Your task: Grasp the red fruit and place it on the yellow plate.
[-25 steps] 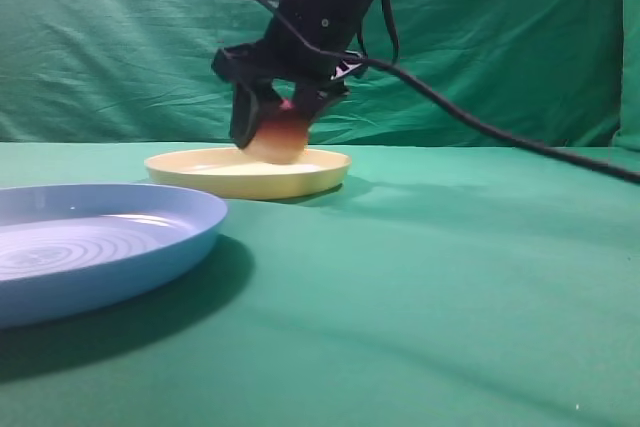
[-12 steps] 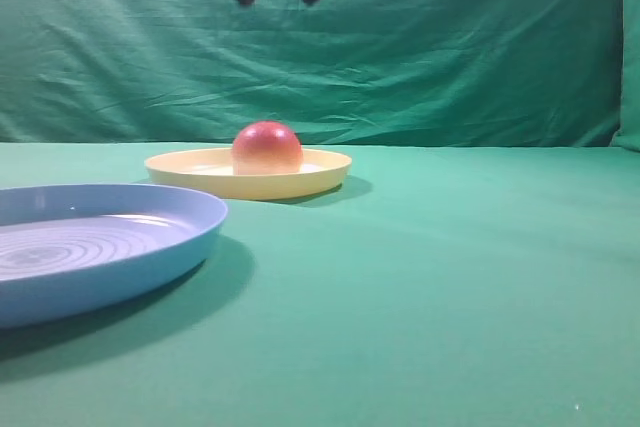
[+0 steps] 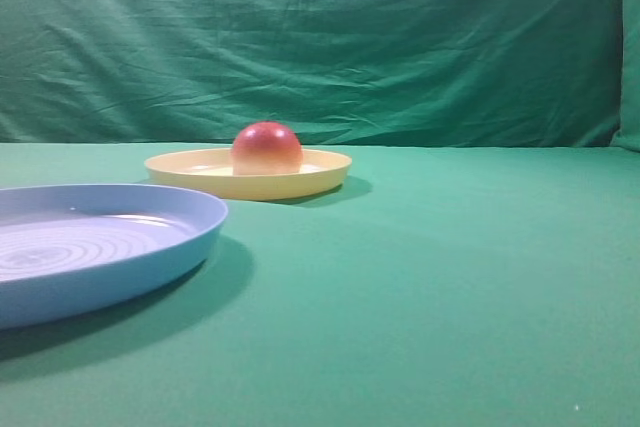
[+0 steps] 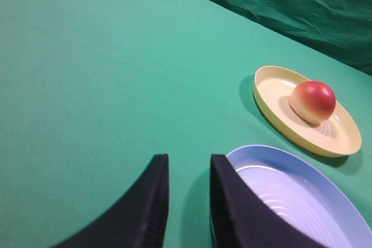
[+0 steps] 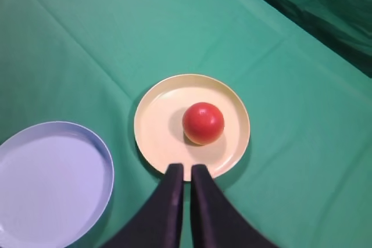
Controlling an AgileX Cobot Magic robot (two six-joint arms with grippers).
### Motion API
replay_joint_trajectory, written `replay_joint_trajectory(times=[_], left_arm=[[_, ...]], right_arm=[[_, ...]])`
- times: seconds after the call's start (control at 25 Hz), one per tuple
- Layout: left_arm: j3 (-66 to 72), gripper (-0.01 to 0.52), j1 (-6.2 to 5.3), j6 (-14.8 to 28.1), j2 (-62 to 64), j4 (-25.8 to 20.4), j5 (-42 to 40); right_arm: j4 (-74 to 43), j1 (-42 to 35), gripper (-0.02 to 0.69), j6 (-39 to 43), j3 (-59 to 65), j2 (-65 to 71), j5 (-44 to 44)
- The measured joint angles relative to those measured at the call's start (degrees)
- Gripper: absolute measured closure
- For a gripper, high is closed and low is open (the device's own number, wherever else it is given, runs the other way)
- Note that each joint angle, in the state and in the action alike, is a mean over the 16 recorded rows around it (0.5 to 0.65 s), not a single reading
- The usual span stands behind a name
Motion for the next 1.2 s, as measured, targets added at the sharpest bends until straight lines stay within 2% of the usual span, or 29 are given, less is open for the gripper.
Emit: replay_joint_trajectory(times=[0.2, 0.44, 0.88, 1.2], left_arm=[[0.0, 0.357, 0.00, 0.0, 0.0, 0.0, 0.0], [0.0, 0.357, 0.00, 0.0, 0.0, 0.0, 0.0], [0.0, 0.357, 0.00, 0.0, 0.0, 0.0, 0.0], [0.0, 0.357, 0.00, 0.0, 0.0, 0.0, 0.0]], right_arm=[[0.8, 0.0, 0.665, 0.1, 14.6, -13.6, -4.3], [1.4, 0.0, 0.665, 0.1, 25.2, -26.5, -3.2], [-0.7, -1.8, 0.665, 0.1, 29.5, -36.5, 1.7], [-2.3, -10.3, 0.665, 0.1, 34.5, -43.4, -3.9]])
